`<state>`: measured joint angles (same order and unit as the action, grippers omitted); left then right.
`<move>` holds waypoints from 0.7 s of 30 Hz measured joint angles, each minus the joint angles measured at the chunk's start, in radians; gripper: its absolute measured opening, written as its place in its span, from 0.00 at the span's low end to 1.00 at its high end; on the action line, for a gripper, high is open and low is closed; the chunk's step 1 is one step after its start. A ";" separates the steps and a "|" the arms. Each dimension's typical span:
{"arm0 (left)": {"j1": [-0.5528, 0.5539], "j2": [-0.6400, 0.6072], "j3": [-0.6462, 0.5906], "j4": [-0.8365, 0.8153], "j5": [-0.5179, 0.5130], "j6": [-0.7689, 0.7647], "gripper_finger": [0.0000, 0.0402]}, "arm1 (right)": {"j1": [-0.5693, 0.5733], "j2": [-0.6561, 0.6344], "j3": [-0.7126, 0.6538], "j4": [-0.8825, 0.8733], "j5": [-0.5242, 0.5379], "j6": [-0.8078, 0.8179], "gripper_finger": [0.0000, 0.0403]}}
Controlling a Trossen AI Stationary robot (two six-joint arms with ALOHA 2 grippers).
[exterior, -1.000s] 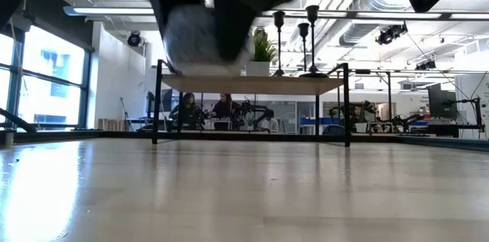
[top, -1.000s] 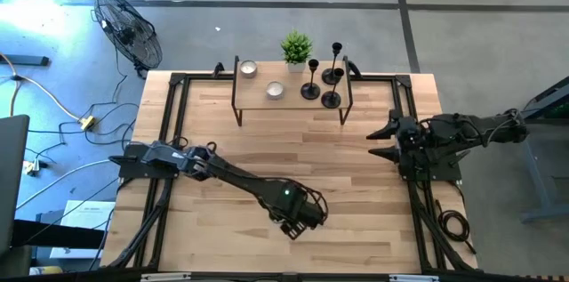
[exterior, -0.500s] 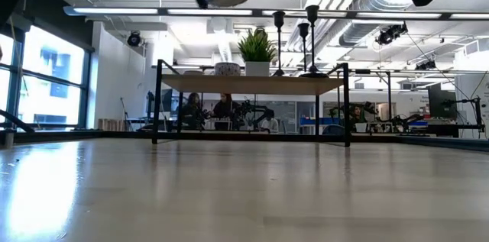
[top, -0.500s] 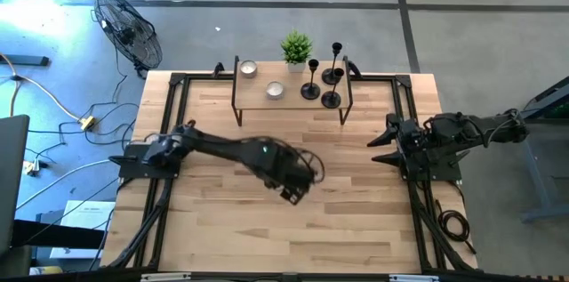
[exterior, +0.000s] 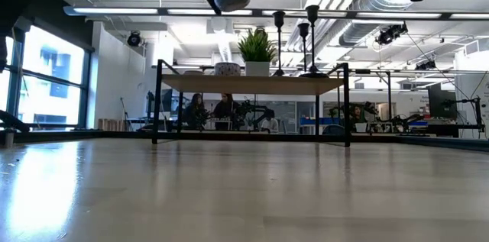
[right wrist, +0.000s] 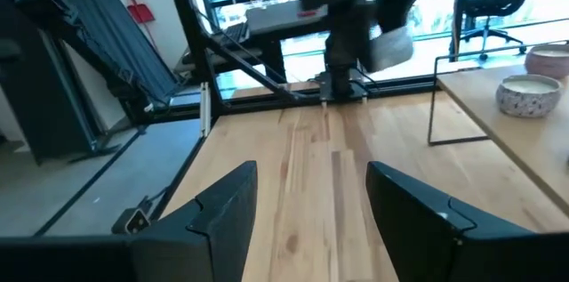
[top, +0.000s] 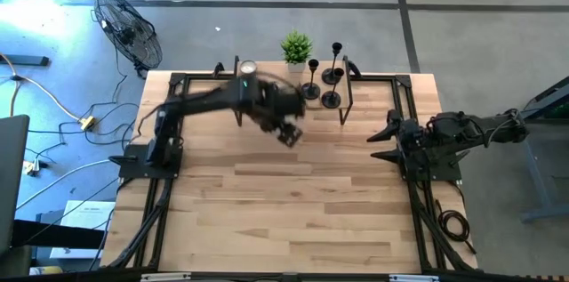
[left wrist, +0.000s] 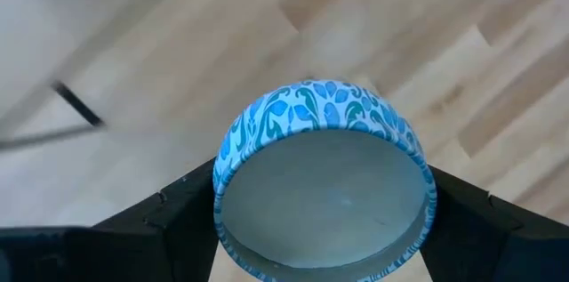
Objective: Pick & Place candle stick holders
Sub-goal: Put the light blue scented candle on the shelf
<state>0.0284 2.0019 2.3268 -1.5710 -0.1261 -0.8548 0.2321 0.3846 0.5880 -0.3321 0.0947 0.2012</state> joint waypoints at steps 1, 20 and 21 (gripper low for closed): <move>0.027 -0.009 0.000 0.000 0.000 0.024 0.71 | 0.000 -0.001 0.000 -0.001 0.007 0.000 0.51; 0.383 -0.043 -0.002 0.001 0.093 0.315 0.71 | -0.005 -0.113 0.000 -0.116 0.184 0.005 0.51; 0.392 -0.050 -0.009 0.002 0.094 0.323 0.71 | -0.004 -0.113 0.000 -0.116 0.184 0.004 0.51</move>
<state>0.4209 1.9518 2.3176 -1.5691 -0.0318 -0.5321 0.2278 0.2714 0.5880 -0.4478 0.2788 0.2052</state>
